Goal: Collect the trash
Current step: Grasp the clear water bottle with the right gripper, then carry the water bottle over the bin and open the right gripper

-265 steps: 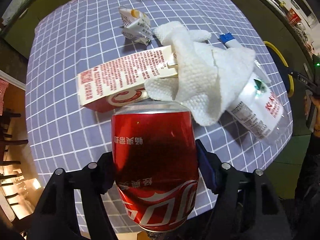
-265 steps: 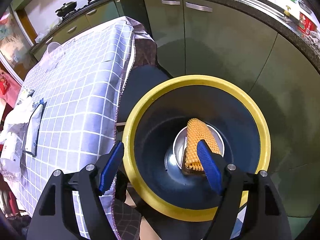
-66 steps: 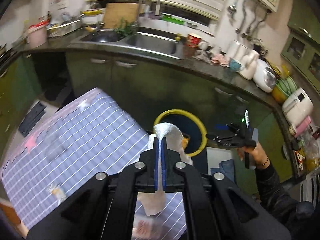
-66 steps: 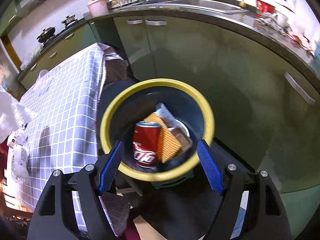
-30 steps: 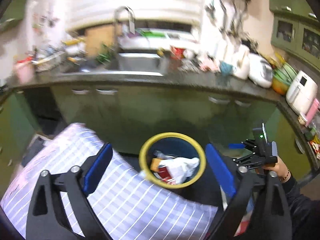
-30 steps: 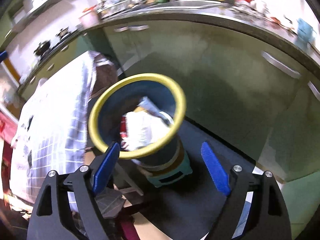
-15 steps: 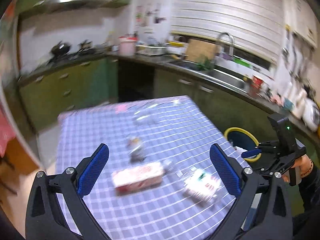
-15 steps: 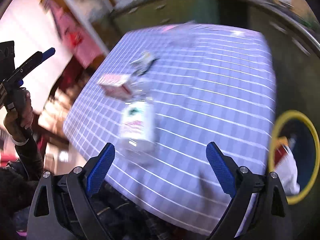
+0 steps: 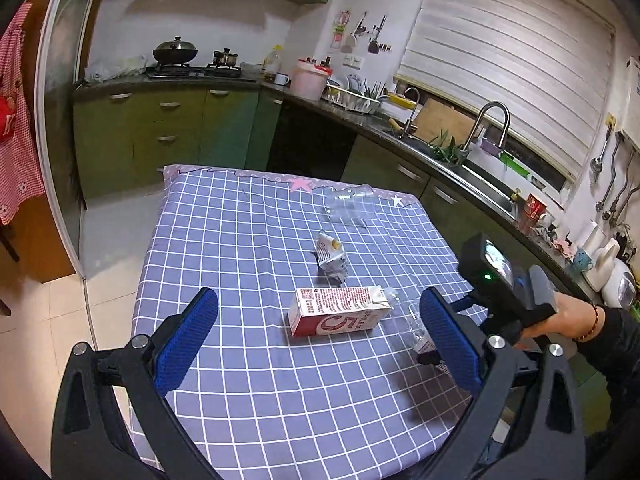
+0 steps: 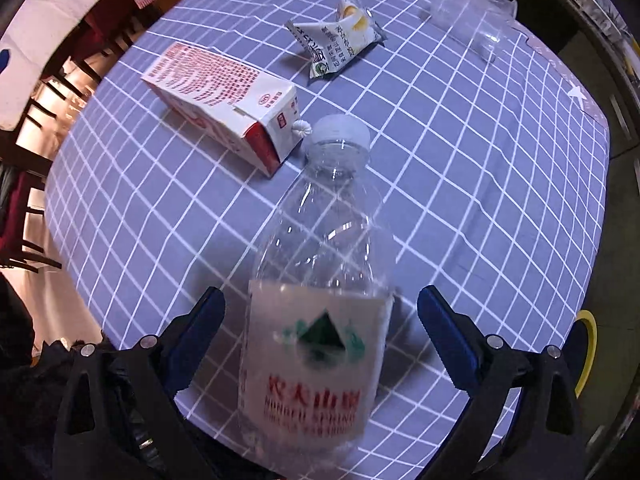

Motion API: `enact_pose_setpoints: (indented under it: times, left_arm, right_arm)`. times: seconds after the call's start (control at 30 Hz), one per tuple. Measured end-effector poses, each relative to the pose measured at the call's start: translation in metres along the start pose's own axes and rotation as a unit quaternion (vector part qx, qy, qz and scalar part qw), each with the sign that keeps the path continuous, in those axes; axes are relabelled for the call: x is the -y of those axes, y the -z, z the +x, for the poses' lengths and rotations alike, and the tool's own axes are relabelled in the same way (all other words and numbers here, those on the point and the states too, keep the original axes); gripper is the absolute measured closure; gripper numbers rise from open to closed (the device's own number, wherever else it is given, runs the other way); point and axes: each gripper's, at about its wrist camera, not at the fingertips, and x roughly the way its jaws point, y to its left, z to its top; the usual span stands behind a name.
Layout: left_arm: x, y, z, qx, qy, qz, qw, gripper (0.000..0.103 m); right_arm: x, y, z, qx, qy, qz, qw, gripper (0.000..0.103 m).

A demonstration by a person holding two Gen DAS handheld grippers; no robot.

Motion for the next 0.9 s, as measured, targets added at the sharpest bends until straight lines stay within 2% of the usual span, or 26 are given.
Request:
enact_pose_setpoints:
  times: [0.1, 0.13, 0.17, 0.2, 0.4, 0.67, 0.83, 0.9]
  left_arm:
    - [-0.001, 0.003, 0.004, -0.007, 0.005, 0.002, 1.0000, 0.007]
    - [-0.001, 0.003, 0.004, -0.007, 0.005, 0.003, 1.0000, 0.007]
    - [-0.001, 0.004, 0.005, -0.009, 0.005, 0.004, 0.9999, 0.007]
    - [-0.001, 0.004, 0.006, -0.010, 0.005, 0.004, 0.9999, 0.007]
    - [0.002, 0.006, 0.012, -0.019, 0.007, 0.005, 0.9998, 0.007]
    - [0.012, 0.004, 0.017, -0.024, 0.008, 0.017, 0.9995, 0.007]
    - [0.021, 0.003, 0.018, -0.025, 0.012, 0.027, 0.9992, 0.007]
    - [0.024, 0.002, 0.019, -0.025, 0.013, 0.033, 0.9990, 0.007]
  right_arm:
    - [0.001, -0.011, 0.013, -0.014, 0.000, 0.002, 1.000, 0.015]
    - [0.002, -0.011, 0.016, -0.020, -0.001, 0.003, 1.000, 0.021]
    - [0.005, -0.015, 0.023, -0.023, -0.002, 0.004, 1.000, 0.032]
    - [0.007, -0.016, 0.028, -0.027, -0.007, 0.007, 1.000, 0.037]
    - [0.007, -0.006, 0.031, -0.022, -0.022, 0.004, 1.000, 0.038]
    - [0.034, 0.027, 0.002, 0.028, -0.054, 0.036, 0.998, 0.038]
    - [0.061, 0.050, -0.031, 0.069, -0.059, 0.077, 0.993, 0.038]
    - [0.090, 0.067, -0.047, 0.091, -0.047, 0.115, 0.988, 0.038]
